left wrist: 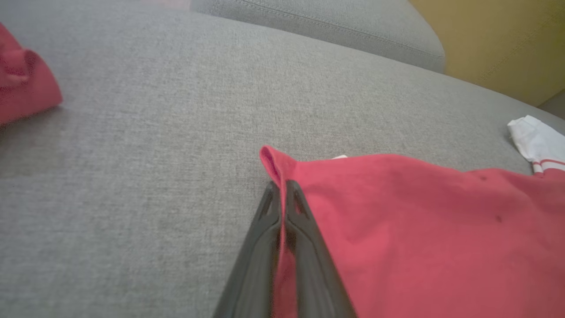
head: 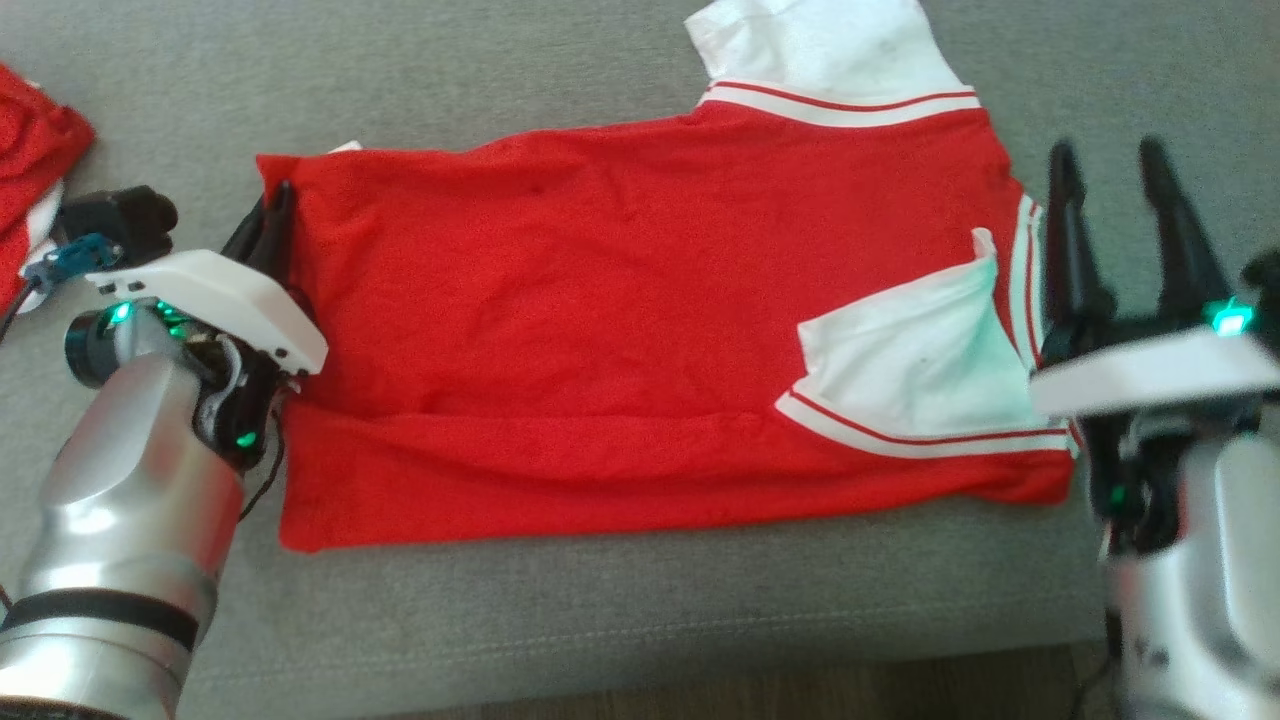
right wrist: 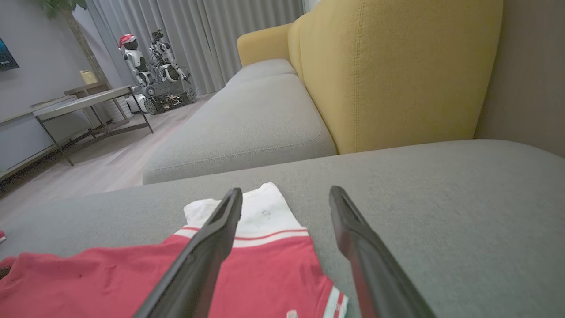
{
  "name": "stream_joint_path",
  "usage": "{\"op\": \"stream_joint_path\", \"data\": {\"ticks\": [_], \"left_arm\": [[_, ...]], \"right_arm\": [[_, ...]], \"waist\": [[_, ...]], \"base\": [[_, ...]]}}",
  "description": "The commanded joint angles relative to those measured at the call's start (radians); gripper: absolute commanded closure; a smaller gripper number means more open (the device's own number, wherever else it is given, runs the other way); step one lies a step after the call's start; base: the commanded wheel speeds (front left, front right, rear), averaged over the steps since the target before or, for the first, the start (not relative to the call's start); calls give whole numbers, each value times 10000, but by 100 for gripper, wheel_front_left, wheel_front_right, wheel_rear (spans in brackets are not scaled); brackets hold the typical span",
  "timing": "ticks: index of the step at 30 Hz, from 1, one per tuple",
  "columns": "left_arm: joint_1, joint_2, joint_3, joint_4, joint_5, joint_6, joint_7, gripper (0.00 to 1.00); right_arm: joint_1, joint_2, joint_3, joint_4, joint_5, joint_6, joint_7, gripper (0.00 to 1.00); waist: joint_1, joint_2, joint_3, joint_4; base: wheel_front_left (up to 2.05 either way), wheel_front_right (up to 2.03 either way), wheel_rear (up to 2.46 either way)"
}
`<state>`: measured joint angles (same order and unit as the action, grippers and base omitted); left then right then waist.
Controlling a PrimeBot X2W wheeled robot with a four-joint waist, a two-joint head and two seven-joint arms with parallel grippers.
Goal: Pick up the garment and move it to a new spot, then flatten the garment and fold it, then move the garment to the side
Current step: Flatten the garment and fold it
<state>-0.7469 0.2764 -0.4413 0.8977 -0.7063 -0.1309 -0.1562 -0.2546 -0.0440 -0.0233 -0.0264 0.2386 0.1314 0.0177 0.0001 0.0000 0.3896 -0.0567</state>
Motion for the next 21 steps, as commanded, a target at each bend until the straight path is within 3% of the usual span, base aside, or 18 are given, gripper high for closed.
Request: {"op": "stream_joint_path", "data": {"ticks": [1,9,14,21], "left_arm": [[-342,470,166,-240,-88,4,-203,100],[-1114,148,-572,-677,-317,3,-789,100],[-1762,-188,-1117,-1077,-421,3,-961,100],[-2156,-463,-1594,-1349,-583,3,-1037,100]], "right_arm": [[-574,-62,92,-107,1,-7,46,0],[-3315,-106,-432,2183,-141,-7,687,0],[-5611,-578,-677,4679,-297,-7,1636,0],[-7552,-1091,-1201,7301,-1208,-7,2778,0]], "waist": [[-1,0,-6,112],[-1,0,519,1065],[-1,0,1093,1856],[-1,0,1480,2369]], "base": [[0,0,0],[0,0,0],[0,0,0],[0,0,0]]}}
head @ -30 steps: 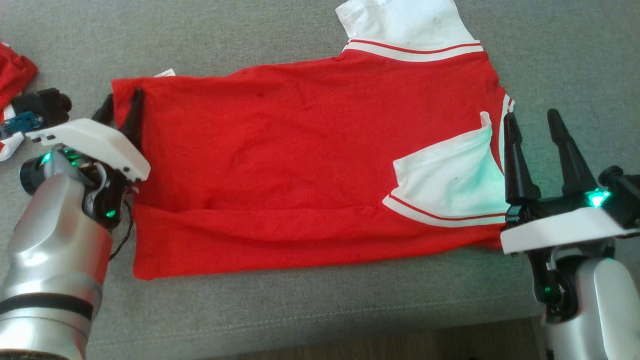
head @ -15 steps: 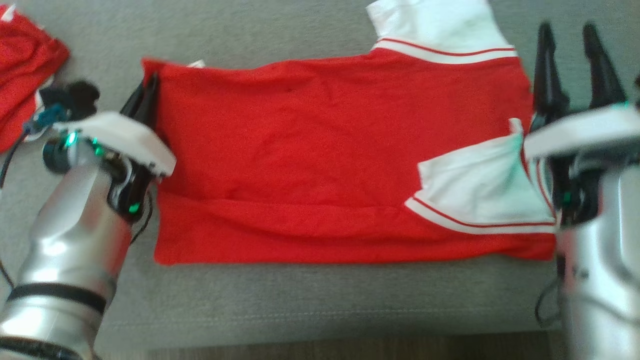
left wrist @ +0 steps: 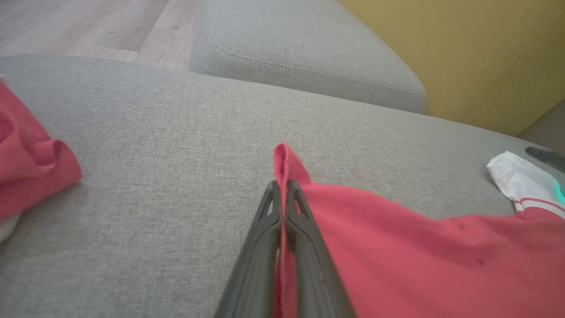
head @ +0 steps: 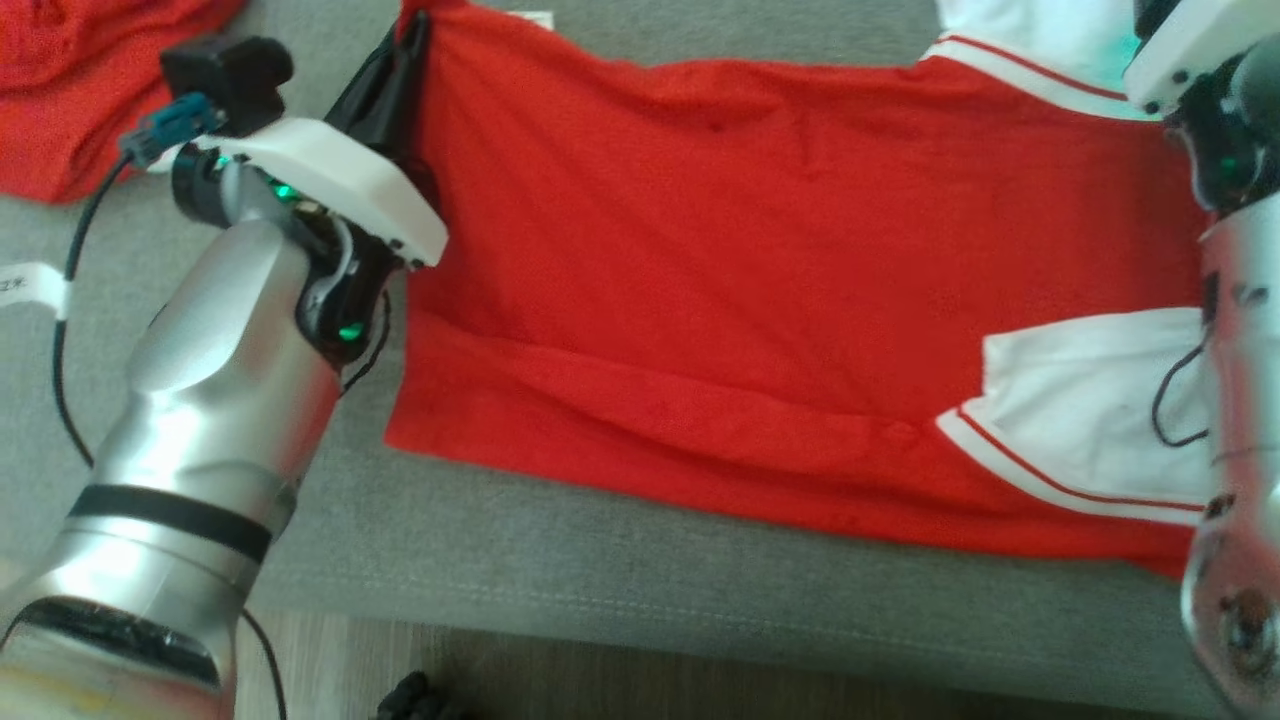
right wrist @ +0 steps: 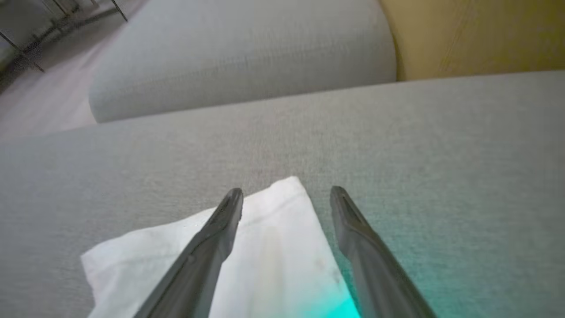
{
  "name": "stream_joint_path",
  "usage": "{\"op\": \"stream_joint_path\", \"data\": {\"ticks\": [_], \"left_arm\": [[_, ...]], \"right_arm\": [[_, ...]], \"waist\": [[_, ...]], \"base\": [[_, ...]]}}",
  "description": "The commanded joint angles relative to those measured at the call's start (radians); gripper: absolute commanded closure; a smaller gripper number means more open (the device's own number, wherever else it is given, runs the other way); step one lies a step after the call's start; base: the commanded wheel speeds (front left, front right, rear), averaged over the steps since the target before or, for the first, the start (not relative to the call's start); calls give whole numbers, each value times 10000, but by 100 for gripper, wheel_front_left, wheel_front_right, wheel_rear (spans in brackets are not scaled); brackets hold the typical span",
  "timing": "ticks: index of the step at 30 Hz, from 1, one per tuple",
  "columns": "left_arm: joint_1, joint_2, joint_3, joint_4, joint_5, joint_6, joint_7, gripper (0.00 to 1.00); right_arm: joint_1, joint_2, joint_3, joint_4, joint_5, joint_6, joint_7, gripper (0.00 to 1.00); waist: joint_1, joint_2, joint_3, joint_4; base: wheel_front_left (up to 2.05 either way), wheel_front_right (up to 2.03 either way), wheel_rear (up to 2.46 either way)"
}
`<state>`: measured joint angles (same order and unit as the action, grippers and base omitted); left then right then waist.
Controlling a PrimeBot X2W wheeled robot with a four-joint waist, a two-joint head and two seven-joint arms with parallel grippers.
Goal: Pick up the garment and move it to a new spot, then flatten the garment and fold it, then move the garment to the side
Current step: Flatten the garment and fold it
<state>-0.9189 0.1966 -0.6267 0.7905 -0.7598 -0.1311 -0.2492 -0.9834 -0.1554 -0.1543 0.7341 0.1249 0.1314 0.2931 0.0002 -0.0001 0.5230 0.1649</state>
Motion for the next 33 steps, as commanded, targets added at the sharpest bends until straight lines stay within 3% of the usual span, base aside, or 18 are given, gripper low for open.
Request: {"op": "stream_joint_path", "data": {"ticks": [1,6,7,8,9,13,19,24,33], "left_arm": [[-466,310,202,-309,-77,5,-111,100],[-549,308,80,-422,-186,4,-121,100],[-551,322,88,-444,-190,4,-122,100],[-541,334,100,-458,-202,4,-123,100],[-528,356,114,-467,-208,4,-123,100],[-481,470,270,-458,-207,4,-124,100],[-306,776,790,-564,-154,4,-125,100],[32,1020,1061,-667,-124,4,-125,100],[1565,1371,1520,-1040,-415,4,-125,100]], "right_arm": [[-463,-40,62,-25,-223,-7,169,0],[-1129,-108,26,911,-766,-7,787,0],[-1209,-99,51,998,-787,-7,793,51],[-1269,-89,72,1106,-786,-7,835,90],[-1319,-80,76,1191,-763,-7,832,100],[-1502,-64,135,1253,-595,-7,383,100],[-1454,-45,717,601,-83,-7,-793,100],[-952,-102,1240,-43,444,-7,-1123,100],[2039,-143,1968,-3155,1796,-7,-1289,100]], "waist": [[-2,1,179,200],[-2,1,247,280],[-2,1,247,276],[-2,1,237,267],[-2,1,225,253],[-2,1,140,134],[-2,1,-197,-179],[-2,1,-518,-457],[-2,1,-1239,-1024]], "base": [[0,0,0],[0,0,0],[0,0,0],[0,0,0],[0,0,0],[0,0,0],[0,0,0],[0,0,0],[0,0,0]]}}
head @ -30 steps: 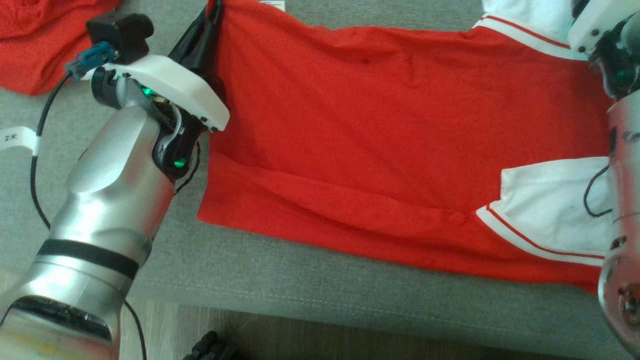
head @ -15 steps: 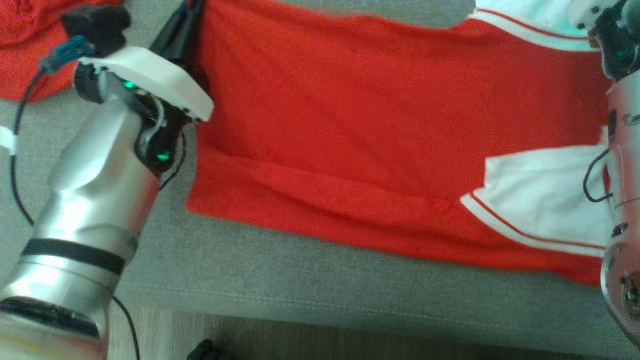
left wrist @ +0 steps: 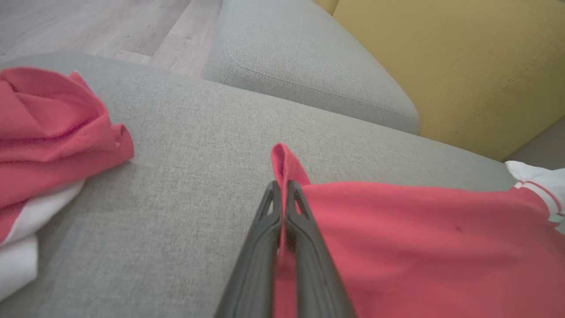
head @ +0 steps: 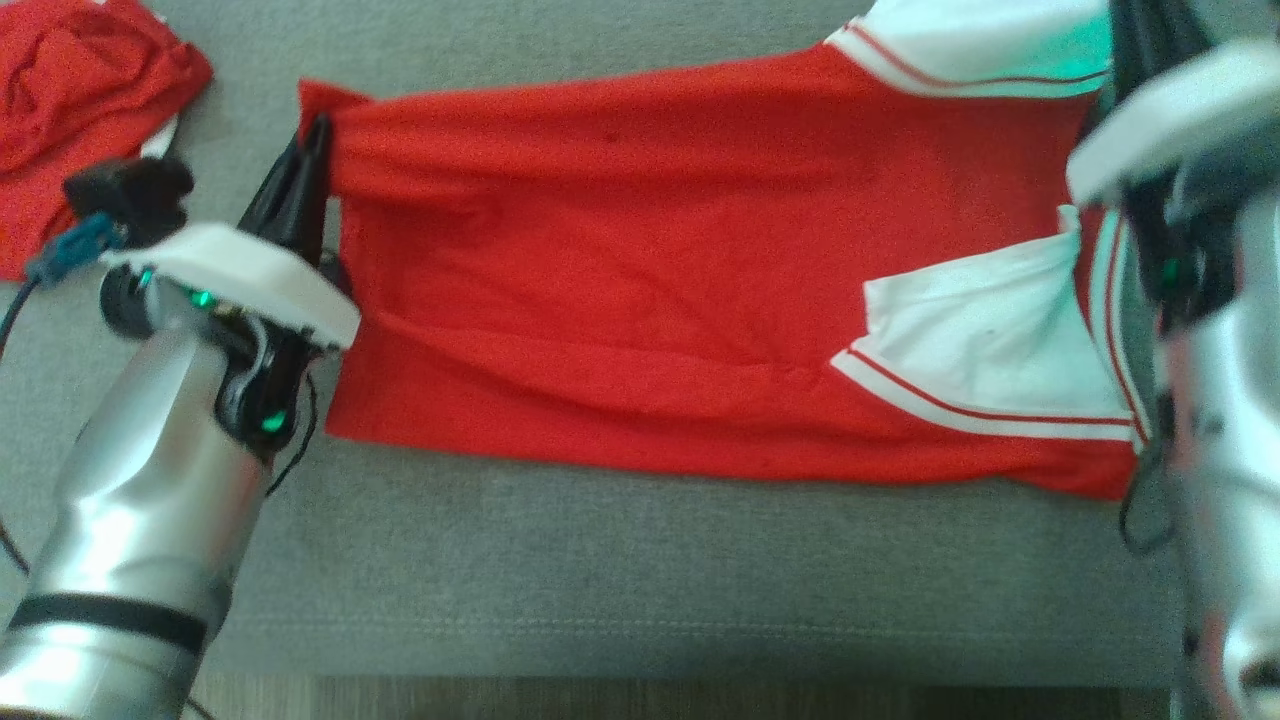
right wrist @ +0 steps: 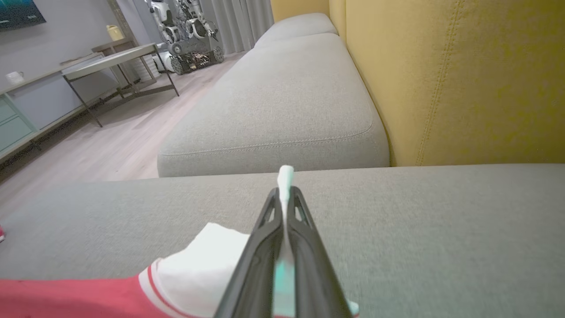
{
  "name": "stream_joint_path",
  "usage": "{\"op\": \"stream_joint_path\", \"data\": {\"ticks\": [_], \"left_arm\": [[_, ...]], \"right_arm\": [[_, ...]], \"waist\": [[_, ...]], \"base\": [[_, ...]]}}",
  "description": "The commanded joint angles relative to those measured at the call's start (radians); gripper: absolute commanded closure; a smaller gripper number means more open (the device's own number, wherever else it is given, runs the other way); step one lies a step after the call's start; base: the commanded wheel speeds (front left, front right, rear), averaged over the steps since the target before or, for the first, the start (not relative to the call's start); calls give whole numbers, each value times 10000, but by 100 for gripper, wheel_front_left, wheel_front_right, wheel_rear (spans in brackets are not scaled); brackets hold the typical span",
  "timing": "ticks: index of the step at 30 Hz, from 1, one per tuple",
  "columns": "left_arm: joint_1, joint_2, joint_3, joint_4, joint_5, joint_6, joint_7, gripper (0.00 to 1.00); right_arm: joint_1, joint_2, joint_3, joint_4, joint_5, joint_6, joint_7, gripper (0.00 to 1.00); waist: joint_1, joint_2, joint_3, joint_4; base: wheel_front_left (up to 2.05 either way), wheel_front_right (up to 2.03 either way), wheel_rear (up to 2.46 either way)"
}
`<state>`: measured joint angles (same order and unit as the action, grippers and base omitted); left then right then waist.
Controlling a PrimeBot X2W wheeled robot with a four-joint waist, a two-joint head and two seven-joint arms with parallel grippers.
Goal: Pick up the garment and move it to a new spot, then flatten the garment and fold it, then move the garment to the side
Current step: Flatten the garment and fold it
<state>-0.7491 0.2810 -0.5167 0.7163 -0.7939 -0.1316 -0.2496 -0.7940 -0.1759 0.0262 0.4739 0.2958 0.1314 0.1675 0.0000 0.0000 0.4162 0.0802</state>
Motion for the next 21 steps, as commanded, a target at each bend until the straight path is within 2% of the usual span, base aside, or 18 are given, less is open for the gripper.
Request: {"op": "stream_joint_path", "data": {"ticks": [1,10,16,17,18,19,20,21], "left_arm": [[51,589,474,-379,-119,10,-121,100],[1469,1092,853,-1160,-629,181,-48,100],[2382,1300,945,-1775,-849,537,121,100],[2510,1299,935,-1842,-888,591,183,96],[2621,1301,923,-1891,-906,658,227,62],[2729,1286,921,-1925,-945,729,279,12],[2821,1275,913,-1967,-967,788,311,0],[2919,1262,915,-2009,-990,847,316,0]], "right_arm": [[629,85,170,-1070,178,-7,1,100],[4892,825,-298,-5266,764,-7,768,100],[6736,1183,-475,-6357,1027,-7,1048,100],[6907,1205,-481,-6366,1041,-7,1040,100],[7051,1221,-475,-6317,1046,-7,1047,100],[7160,1231,-439,-6253,1051,-7,1031,86],[7220,1239,-426,-6190,1074,-7,953,52],[7270,1244,-407,-6100,1042,-7,891,0]], "waist": [[0,0,-238,-246],[0,0,-634,-746],[0,0,-768,-951],[0,0,-775,-969],[0,0,-785,-986],[0,0,-788,-999],[0,0,-789,-1012],[0,0,-800,-1031]], "base": [[0,0,0],[0,0,0],[0,0,0],[0,0,0],[0,0,0],[0,0,0],[0,0,0],[0,0,0]]}}
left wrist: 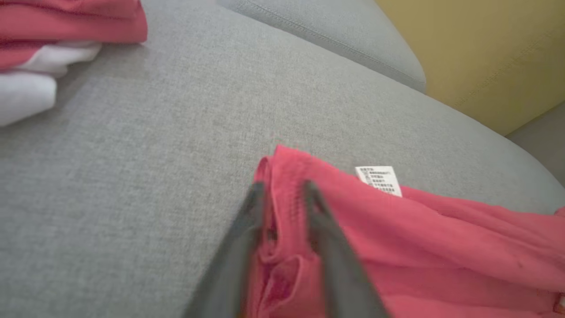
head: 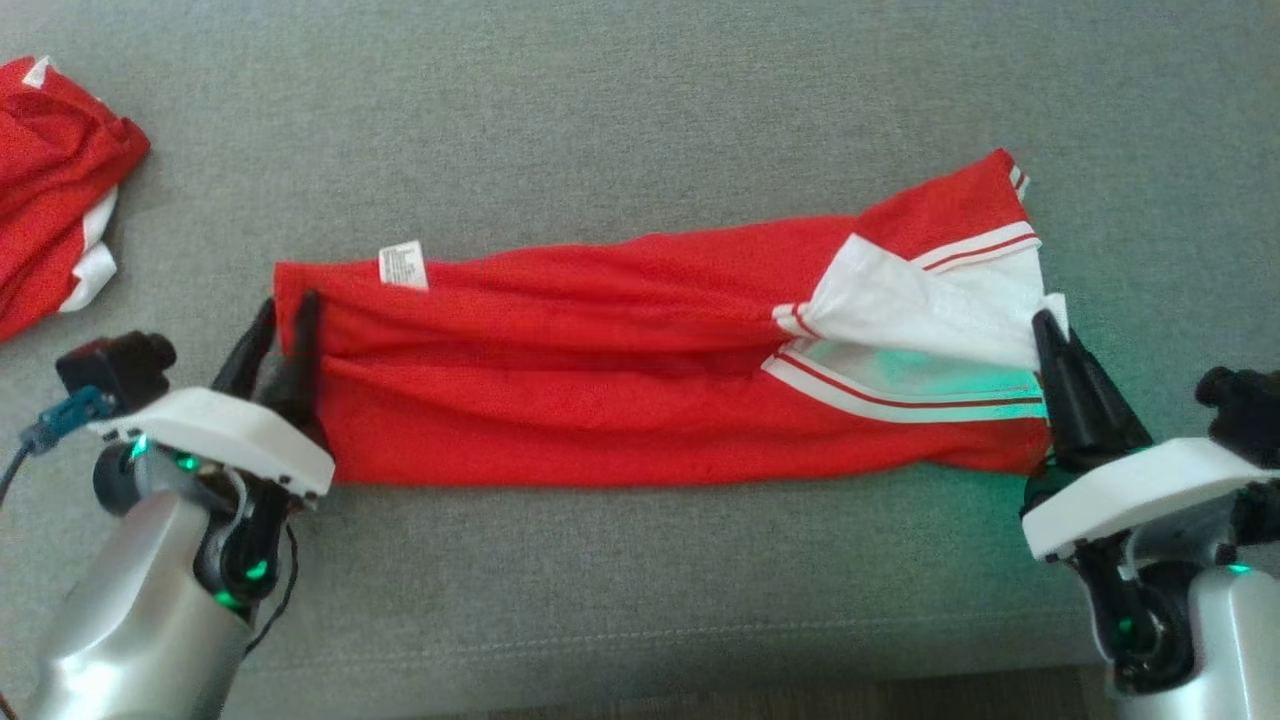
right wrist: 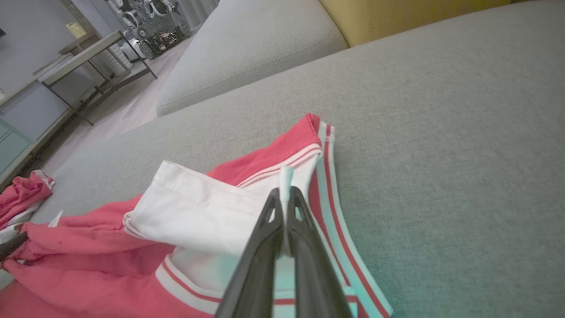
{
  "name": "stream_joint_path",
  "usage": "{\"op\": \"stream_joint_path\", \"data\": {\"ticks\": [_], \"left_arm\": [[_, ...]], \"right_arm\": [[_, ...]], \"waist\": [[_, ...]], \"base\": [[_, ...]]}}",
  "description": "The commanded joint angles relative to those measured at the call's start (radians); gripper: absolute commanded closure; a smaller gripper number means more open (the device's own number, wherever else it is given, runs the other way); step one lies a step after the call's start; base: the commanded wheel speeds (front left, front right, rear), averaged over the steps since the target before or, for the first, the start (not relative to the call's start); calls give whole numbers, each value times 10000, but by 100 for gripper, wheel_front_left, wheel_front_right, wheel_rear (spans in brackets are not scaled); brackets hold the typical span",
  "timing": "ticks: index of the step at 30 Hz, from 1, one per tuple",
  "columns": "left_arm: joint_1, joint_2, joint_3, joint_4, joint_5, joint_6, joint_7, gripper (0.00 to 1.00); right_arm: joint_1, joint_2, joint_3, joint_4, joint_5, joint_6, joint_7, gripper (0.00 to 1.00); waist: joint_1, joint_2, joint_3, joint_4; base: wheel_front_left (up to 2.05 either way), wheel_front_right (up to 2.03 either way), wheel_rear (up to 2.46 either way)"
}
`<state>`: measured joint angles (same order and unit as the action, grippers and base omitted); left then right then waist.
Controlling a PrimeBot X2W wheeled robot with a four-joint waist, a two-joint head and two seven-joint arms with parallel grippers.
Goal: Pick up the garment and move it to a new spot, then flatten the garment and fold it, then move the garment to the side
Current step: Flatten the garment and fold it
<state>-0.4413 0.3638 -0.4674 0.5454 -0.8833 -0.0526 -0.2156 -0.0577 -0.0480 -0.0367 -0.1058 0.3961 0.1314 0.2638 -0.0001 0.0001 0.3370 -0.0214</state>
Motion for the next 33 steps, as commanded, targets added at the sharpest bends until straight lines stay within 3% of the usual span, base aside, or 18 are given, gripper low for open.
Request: {"op": "stream_joint_path", "data": {"ticks": [1,9,12,17,23,33], "left_arm": [[-55,420,412,-340,-102,123,-22,0],[648,361,528,-1070,779,1024,-399,0],[990,291,898,-1842,1470,1525,-450,0],[1697,21,1670,-3307,2610,1969,-457,0],[2861,-401,2062,-4755,3767,2074,-459,0],[3765,-506,2106,-5415,4551,2141,-460,0]], "right_arm": [[-50,-31,264,-233,-2,-7,-145,0],[132,-24,372,-47,-338,-7,-1554,0],[49,-24,239,-135,-808,-7,-2157,0],[-19,-23,179,-240,-1393,-7,-2552,0],[206,-23,250,-241,-1948,-7,-2610,0],[609,-23,413,-295,-2027,-7,-2475,0]], "waist": [[1,-1,-20,-24],[1,-1,-247,77],[1,-1,-430,111],[1,-1,-732,168],[1,-1,-1206,250],[1,-1,-1582,299]], "base": [[0,0,0],[0,0,0],[0,0,0],[0,0,0],[0,0,0],[0,0,0]]}}
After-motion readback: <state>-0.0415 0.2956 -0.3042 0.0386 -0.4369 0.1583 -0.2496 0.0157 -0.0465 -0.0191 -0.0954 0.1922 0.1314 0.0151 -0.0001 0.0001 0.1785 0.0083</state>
